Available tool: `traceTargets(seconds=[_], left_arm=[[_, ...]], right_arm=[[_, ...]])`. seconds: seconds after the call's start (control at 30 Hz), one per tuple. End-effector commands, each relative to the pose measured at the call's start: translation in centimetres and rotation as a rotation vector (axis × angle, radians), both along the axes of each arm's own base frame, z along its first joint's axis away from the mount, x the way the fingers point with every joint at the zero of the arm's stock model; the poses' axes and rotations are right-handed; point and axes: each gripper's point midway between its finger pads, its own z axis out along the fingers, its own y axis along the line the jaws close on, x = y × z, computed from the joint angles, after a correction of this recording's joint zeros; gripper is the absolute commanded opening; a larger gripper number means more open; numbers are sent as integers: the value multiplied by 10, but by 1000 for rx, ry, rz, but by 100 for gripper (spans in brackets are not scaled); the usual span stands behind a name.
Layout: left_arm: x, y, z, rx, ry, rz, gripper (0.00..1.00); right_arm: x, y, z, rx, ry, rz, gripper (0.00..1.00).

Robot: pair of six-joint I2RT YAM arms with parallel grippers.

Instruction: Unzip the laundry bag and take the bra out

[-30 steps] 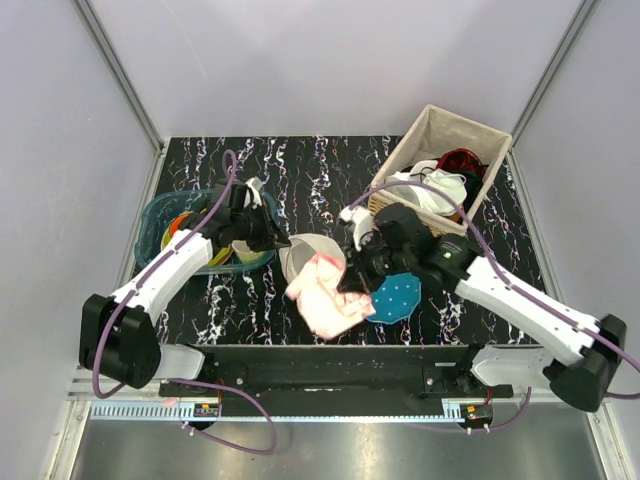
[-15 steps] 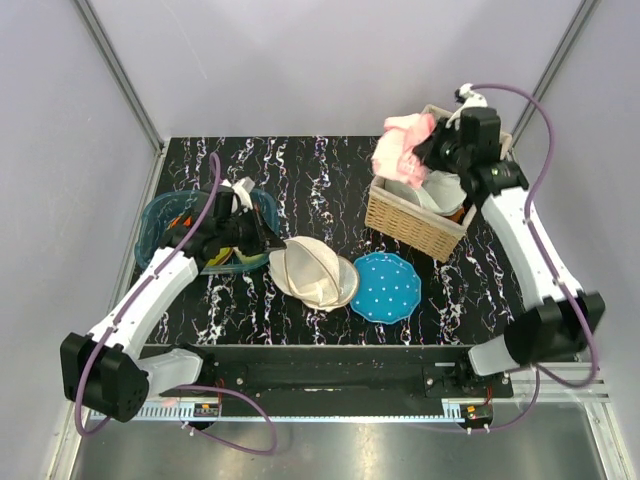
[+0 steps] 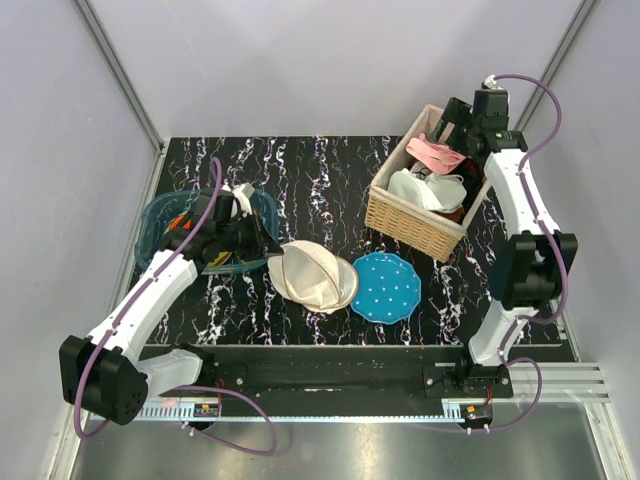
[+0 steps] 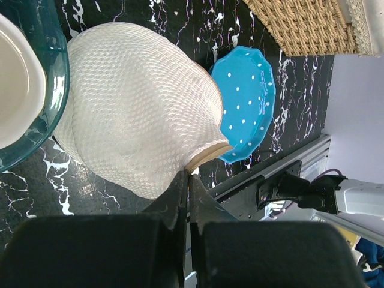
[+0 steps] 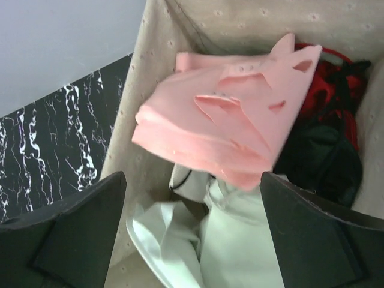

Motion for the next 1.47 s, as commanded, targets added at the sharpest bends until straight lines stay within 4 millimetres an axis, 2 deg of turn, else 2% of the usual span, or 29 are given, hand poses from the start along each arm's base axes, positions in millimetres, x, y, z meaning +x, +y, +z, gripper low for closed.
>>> traceTargets(seconds=[0.0, 0.03, 0.07, 0.1, 0.13, 0.2, 0.23, 0.27, 0.3, 0.33, 0.37, 0.4, 0.43, 0.5, 0.53, 0.73, 0.9, 1.13, 1.43], left_arm=[[7, 4, 13, 4, -63, 29, 0], [9, 4, 14, 8, -69, 31, 0], [10, 5, 15, 13, -72, 35, 0], [11, 5, 13, 19, -70, 36, 0], [13, 7, 14, 31, -78, 44, 3], [16, 9, 17, 44, -88, 53, 22], [17, 11, 20, 49, -102, 57, 32], [18, 11, 27, 52, -122, 53, 59], [18, 12, 30, 54, -130, 51, 71], [19, 12, 36, 58, -149, 47, 81], [18, 14, 42, 71, -166, 40, 90], [18, 16, 45, 79, -175, 39, 91], [19, 19, 47, 96, -185, 47, 91], [18, 23, 50, 116, -202, 46, 92], [19, 24, 49, 125, -204, 50, 93], [17, 23, 41, 126, -182, 38, 93], [15, 26, 44, 129, -201, 48, 93], [10, 28, 36, 141, -182, 43, 93], [10, 30, 34, 153, -181, 45, 92]], right_arm=[[-45, 2, 67, 1, -147, -5, 100], [-56, 6, 53, 9, -113, 11, 100], [-65, 20, 51, 22, -109, 48, 100], [-80, 27, 61, 24, -128, 67, 100], [-94, 36, 43, 19, -75, 88, 100], [-116, 63, 38, -41, -55, 134, 100], [-131, 73, 21, -69, 3, 163, 100], [-139, 79, 17, -96, 20, 189, 100], [-152, 92, 19, -118, 20, 225, 100], [-163, 93, 9, -134, 54, 236, 100], [-170, 95, 7, -134, 60, 250, 100], [-181, 102, 13, -112, 41, 284, 99], [-191, 107, 4, -102, 61, 311, 100], [-205, 115, 5, -74, 59, 358, 100], [-213, 117, -3, -77, 83, 371, 100], [-231, 107, -17, -83, 109, 344, 100], [-238, 106, -23, -79, 119, 347, 100], [-240, 105, -20, -69, 106, 344, 100], [-240, 106, -23, -67, 107, 342, 100]])
